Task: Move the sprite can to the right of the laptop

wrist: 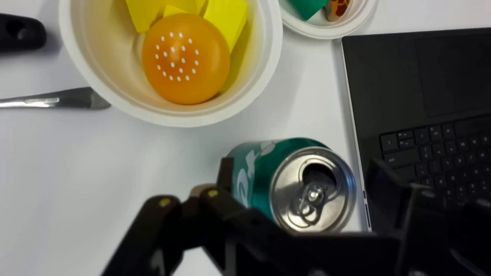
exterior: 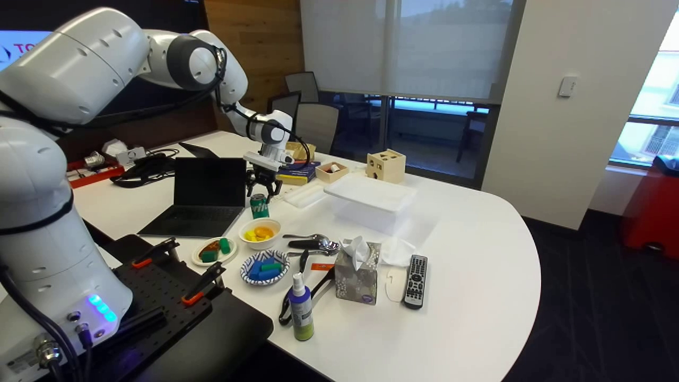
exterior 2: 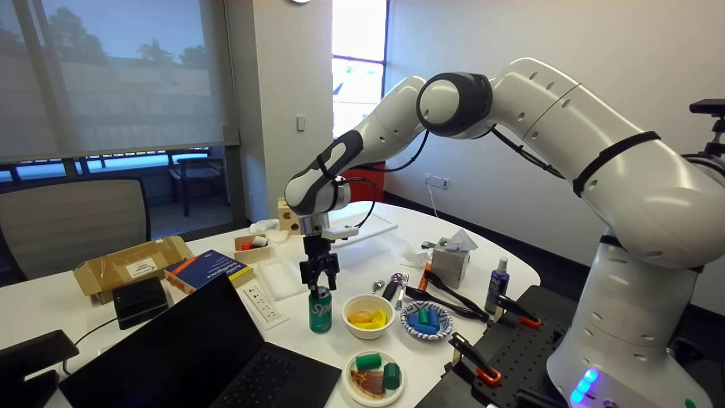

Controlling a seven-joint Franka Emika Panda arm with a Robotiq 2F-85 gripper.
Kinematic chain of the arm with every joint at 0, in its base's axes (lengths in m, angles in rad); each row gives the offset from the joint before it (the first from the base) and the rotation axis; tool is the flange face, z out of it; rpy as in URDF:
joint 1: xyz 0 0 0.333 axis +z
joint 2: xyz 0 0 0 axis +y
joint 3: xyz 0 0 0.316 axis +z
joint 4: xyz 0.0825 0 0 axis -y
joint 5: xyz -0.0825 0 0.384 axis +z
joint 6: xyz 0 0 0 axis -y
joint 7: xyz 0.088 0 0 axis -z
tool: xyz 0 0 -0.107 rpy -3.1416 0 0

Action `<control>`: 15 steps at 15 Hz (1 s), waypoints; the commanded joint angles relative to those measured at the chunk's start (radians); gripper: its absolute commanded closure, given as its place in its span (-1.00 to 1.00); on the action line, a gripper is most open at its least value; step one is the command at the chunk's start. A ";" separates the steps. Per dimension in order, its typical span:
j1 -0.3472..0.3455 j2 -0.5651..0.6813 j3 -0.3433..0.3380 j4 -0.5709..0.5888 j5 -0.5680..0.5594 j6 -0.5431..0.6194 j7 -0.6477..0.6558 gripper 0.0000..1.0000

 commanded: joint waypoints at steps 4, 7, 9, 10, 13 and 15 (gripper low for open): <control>-0.040 -0.141 0.004 -0.017 -0.004 -0.280 -0.073 -1.00; -0.062 -0.248 -0.017 -0.049 -0.001 -0.359 -0.055 -1.00; -0.078 -0.313 -0.029 -0.077 0.004 -0.340 -0.061 -1.00; -0.086 -0.339 -0.033 -0.088 0.009 -0.329 -0.059 -1.00; -0.102 -0.413 -0.047 -0.132 0.021 -0.301 -0.055 -1.00; -0.106 -0.446 -0.055 -0.156 0.020 -0.294 -0.054 -1.00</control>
